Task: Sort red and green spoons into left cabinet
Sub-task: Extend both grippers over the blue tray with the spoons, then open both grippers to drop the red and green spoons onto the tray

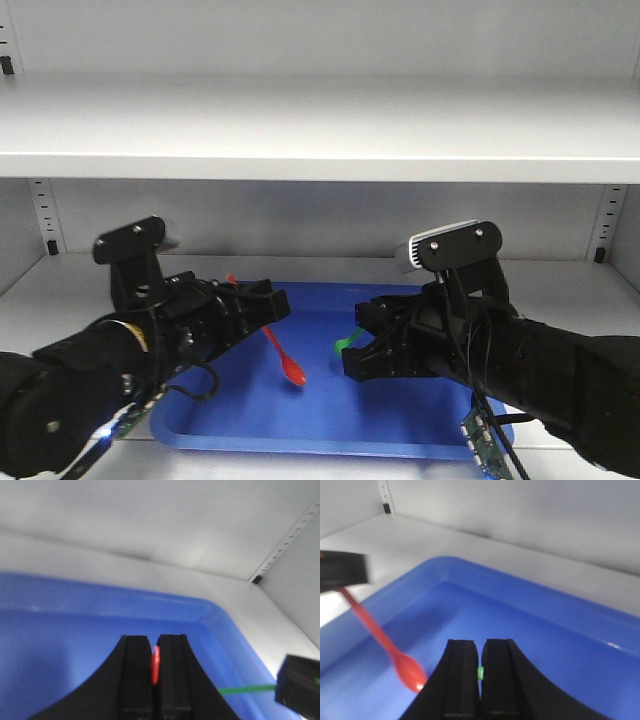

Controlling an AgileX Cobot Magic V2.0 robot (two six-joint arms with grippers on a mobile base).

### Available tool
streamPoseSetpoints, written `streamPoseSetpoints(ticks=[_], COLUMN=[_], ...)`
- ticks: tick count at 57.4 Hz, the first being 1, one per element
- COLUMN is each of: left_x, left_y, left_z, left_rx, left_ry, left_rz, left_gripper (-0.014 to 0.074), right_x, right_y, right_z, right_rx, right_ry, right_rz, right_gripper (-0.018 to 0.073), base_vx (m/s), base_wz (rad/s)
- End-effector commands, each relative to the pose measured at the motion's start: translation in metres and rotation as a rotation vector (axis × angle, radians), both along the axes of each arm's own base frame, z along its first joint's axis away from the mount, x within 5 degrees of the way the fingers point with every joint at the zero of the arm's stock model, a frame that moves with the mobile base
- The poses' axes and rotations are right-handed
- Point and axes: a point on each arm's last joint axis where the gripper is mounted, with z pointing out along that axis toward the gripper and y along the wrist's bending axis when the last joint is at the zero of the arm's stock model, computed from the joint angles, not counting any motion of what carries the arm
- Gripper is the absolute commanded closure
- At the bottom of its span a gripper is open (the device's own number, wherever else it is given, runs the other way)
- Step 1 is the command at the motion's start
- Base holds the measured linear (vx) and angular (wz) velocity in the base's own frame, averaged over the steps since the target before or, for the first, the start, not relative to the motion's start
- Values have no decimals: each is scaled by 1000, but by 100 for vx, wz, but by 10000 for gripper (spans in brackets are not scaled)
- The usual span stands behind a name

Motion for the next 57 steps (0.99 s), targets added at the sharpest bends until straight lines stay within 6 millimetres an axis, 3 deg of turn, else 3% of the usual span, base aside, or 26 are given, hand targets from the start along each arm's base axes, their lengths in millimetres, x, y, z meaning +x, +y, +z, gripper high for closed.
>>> streamPoseSetpoints(ticks=[1, 8, 18, 27, 34, 46, 52, 57], left_x=[3, 9, 8, 6, 7, 5, 0, -4], left_y=[-3, -7, -10, -10, -4, 12, 15, 18], left_z=[26, 17, 18, 15, 12, 22, 30, 32], left_rx=[-125, -122, -1, 213, 362, 446, 452, 470], left_ry=[-102, -74, -155, -246, -266, -295, -316, -285], left_rz=[19, 21, -32, -105, -125, -108, -105, -109], left_gripper=[582, 496, 243, 78, 51, 78, 154, 292], right_x=[-2, -2, 0, 3, 3, 4, 2, -1], right_y=[2, 3, 0, -7, -9, -17, -23, -28], right_z=[20, 19, 18, 18, 18, 21, 25, 31], right_rx=[74, 78, 55, -65, -108, -125, -116, -109], right_ry=[-36, -33, -36, -91, -112, -112, -109, -119], right_rz=[29, 44, 5, -38, -54, -127, -184, -221], right_gripper=[468, 315, 27, -97, -97, -20, 82, 215], base_vx=[0, 0, 0, 0, 0, 0, 0, 0], base_wz=[0, 0, 0, 0, 0, 0, 0, 0])
